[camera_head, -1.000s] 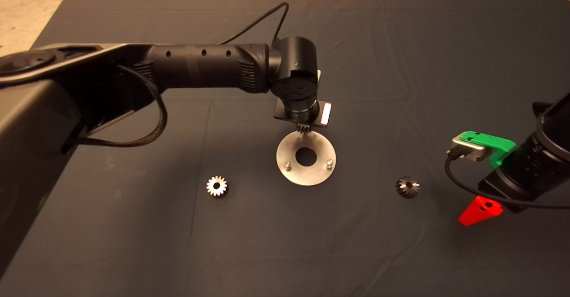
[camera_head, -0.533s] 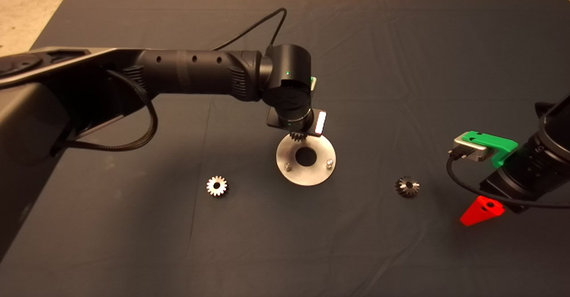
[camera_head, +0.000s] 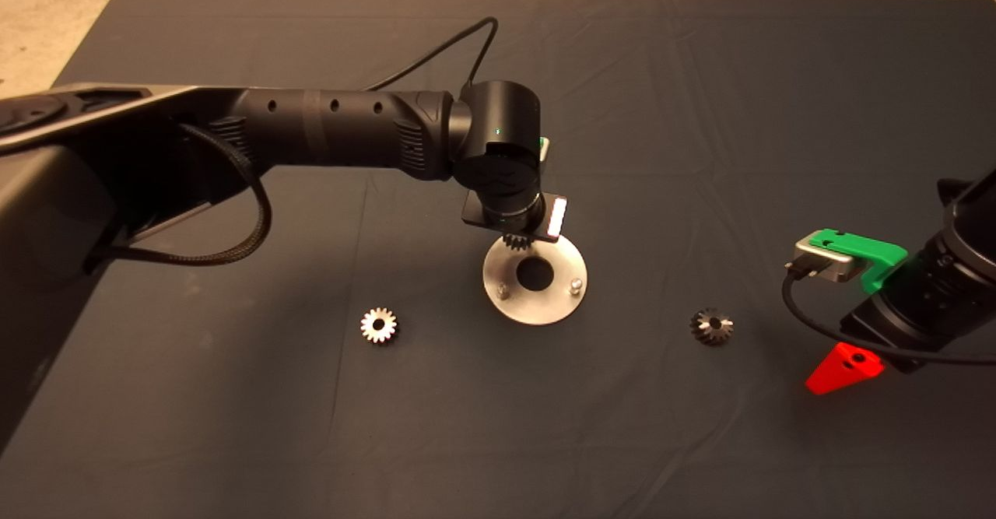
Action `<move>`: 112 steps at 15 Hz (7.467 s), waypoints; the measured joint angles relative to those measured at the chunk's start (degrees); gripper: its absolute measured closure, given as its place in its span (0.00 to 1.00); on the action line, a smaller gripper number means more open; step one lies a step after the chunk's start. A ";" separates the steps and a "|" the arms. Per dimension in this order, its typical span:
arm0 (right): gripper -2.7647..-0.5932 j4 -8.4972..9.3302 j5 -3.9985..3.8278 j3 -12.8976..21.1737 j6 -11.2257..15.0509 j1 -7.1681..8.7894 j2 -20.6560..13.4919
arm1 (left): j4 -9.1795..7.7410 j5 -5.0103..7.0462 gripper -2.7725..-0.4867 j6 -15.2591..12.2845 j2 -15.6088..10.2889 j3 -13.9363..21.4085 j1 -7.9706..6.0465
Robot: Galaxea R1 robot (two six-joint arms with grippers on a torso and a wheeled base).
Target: Install three planetary gears onto the carrier pins
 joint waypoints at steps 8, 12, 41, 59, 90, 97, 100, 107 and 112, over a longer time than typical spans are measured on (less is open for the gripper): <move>0.02 0.00 0.00 0.00 0.00 0.00 0.00 | -0.41 -0.46 0.82 0.02 0.20 -1.11 -0.18; 0.02 0.00 0.00 0.03 0.00 0.00 0.00 | -0.38 -0.13 0.82 0.01 0.72 -1.49 -0.21; 0.02 0.00 0.00 0.09 -0.02 -0.65 -0.49 | -0.20 2.34 0.82 -1.03 0.90 -1.85 -2.73; 0.02 -0.18 0.02 0.02 -1.90 -0.96 -0.57 | -0.20 0.74 0.82 -2.15 2.05 -2.52 -2.69; 0.02 -0.60 0.00 -0.09 -2.60 -0.96 -0.60 | -0.17 -2.54 0.82 -1.88 2.85 -5.35 -0.96; 0.02 -0.61 0.00 -0.09 -2.76 -0.96 -0.96 | -0.15 -2.58 0.82 -1.93 2.85 -5.35 -0.62; 0.02 -0.63 0.02 -0.09 -2.79 -0.96 -1.27 | 0.07 -2.91 0.82 -1.93 2.85 -5.30 -0.02; 0.02 -0.68 0.00 -0.09 -2.95 -0.96 -1.47 | 0.07 -2.89 0.82 -1.84 2.85 -5.33 0.01; 0.02 -0.71 0.01 -0.09 -2.95 -0.96 -1.57 | 0.07 -2.89 0.80 -1.60 2.84 -5.33 0.03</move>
